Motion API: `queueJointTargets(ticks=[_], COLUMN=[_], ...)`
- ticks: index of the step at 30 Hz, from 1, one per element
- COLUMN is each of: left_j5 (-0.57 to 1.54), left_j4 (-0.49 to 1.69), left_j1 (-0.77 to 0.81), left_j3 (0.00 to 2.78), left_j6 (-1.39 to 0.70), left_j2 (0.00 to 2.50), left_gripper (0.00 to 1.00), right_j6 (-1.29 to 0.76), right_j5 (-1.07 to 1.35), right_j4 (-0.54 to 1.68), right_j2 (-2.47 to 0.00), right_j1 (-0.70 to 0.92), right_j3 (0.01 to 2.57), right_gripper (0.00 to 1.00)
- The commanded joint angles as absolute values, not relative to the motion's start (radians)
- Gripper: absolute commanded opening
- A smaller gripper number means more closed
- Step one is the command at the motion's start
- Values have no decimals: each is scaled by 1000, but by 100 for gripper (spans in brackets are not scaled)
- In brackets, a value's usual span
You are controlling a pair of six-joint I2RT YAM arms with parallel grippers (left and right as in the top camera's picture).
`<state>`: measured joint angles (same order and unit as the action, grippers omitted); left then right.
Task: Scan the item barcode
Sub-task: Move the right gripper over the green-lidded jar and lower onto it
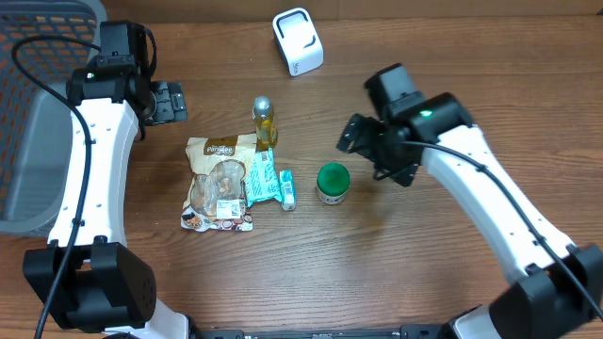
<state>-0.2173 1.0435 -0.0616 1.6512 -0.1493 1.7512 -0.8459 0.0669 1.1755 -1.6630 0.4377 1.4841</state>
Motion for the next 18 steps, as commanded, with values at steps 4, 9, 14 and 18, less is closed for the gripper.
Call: queueJointTargets(ticks=[4,9,14,18], left_j5=[-216,-216,-216,-216], left_j4=[1042,1042,1042,1042], left_j1=[-72,-72,-72,-72], left_j3=[1673,1673,1673,1673], left_j6=[-134,-134,-134,-134], left_j2=[1739,1739,1739,1739], left_gripper=[100,100,99,100], right_j6=[-926,-955,-970,-978], right_j5=[42,43,42,41], right_j4=[1126,1106,1076,1066], right_j2=[-1781,-1849,-1890,-1916], right_j1=[511,539,575,597], right_j3=[1480,1480,1480,1480], right_gripper=[100,100,100,100])
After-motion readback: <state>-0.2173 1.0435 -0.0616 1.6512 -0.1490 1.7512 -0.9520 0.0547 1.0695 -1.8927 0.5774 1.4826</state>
